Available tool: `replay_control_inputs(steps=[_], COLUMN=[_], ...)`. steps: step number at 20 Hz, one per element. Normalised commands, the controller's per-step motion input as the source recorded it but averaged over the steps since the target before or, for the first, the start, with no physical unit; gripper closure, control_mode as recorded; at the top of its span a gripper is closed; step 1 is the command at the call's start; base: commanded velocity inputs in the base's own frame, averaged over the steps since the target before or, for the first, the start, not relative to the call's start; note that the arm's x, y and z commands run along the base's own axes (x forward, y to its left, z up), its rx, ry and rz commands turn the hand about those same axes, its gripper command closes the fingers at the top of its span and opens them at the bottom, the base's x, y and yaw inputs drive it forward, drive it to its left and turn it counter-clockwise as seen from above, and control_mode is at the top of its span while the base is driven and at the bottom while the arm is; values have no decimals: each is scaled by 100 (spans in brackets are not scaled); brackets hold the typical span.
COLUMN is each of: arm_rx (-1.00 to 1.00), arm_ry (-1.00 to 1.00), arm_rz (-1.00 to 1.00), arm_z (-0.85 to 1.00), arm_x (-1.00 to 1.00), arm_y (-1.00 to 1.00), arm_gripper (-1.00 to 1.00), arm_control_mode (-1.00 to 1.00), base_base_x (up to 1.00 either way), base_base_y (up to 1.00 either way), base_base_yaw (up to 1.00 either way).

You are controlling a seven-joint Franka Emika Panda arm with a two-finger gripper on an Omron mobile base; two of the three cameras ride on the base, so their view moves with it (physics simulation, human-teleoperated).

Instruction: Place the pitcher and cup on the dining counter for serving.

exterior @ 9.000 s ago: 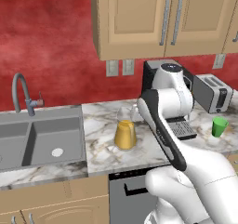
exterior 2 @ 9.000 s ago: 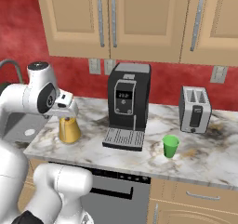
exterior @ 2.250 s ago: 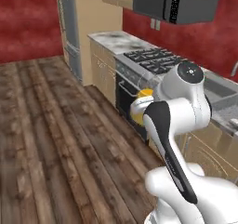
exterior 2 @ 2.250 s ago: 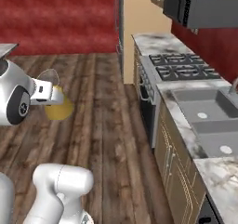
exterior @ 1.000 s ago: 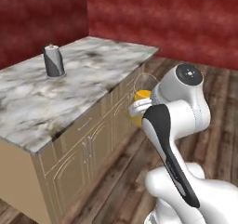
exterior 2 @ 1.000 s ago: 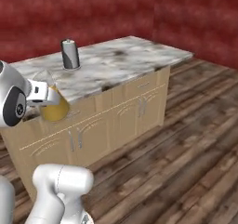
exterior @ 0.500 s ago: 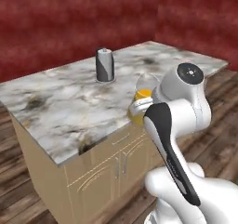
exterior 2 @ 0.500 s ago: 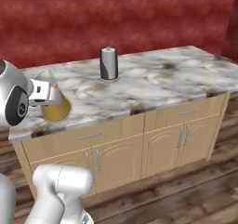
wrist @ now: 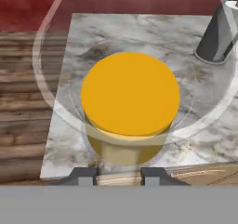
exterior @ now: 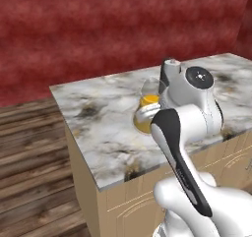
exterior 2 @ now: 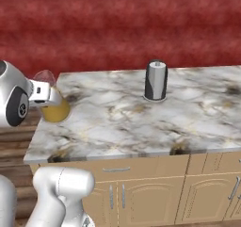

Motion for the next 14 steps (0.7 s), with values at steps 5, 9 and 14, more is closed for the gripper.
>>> replay_control_inputs(steps=[5,9,14], arm_rx=[0,0,-2], arm_ry=[7,21,19], arm_rz=[9,3,-1], arm_z=[0,-1,-15], arm_x=[94,88,92], arm_y=[0,0,0], arm_gripper=[100,100,100], arm_control_mode=[-100,-100,-100], base_base_x=[0,0,0], base_base_y=[0,0,0], base_base_yaw=[0,0,0])
